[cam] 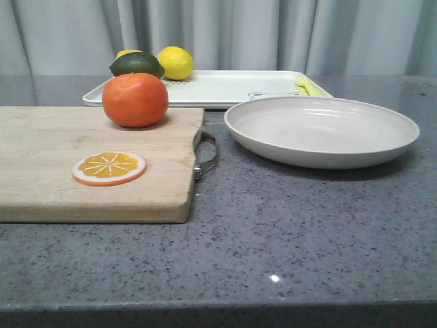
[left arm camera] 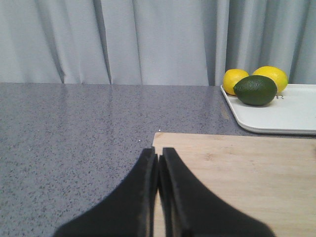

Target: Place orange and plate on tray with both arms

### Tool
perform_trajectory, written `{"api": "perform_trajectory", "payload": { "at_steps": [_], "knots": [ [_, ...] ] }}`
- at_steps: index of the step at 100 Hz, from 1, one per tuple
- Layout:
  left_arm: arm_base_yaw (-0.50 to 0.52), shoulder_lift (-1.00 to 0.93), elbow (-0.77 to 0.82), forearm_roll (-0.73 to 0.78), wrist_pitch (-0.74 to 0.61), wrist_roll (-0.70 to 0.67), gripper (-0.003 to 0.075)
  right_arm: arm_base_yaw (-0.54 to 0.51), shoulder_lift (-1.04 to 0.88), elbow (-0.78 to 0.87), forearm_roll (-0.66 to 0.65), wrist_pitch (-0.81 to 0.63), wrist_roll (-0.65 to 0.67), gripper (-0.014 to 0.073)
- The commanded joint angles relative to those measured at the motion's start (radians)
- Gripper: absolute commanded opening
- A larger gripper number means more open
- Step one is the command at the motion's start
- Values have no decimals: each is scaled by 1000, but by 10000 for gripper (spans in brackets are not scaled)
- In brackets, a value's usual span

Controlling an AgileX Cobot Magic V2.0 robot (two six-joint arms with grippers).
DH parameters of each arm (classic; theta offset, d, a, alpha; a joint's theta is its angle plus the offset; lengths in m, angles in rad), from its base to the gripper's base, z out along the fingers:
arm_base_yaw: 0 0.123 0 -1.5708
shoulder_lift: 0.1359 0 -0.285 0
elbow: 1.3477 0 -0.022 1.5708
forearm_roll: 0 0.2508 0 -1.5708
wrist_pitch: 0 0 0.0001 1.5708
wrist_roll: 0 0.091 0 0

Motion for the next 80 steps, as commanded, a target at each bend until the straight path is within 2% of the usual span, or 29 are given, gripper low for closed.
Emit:
{"api": "perform_trajectory", "payload": {
  "at_steps": [1, 29, 39, 67, 80],
  "knots": [
    [1, 92, -94, -10, -89, -3, -19, -4, 89, -79, -11, -73, -2, -59],
    [1, 352, -253, -8, -145, -3, -19, -3, 353, -259, -11, -73, -2, -59],
    [1, 408, -276, -8, -202, -3, -19, -3, 420, -309, -11, -91, -2, -59],
    [1, 509, -276, -10, -258, -5, -19, -3, 490, -314, -11, -119, -2, -59],
    [-1, 552, -312, -10, -215, -7, -18, -3, 490, -314, -11, -120, -2, -59]
  ]
}}
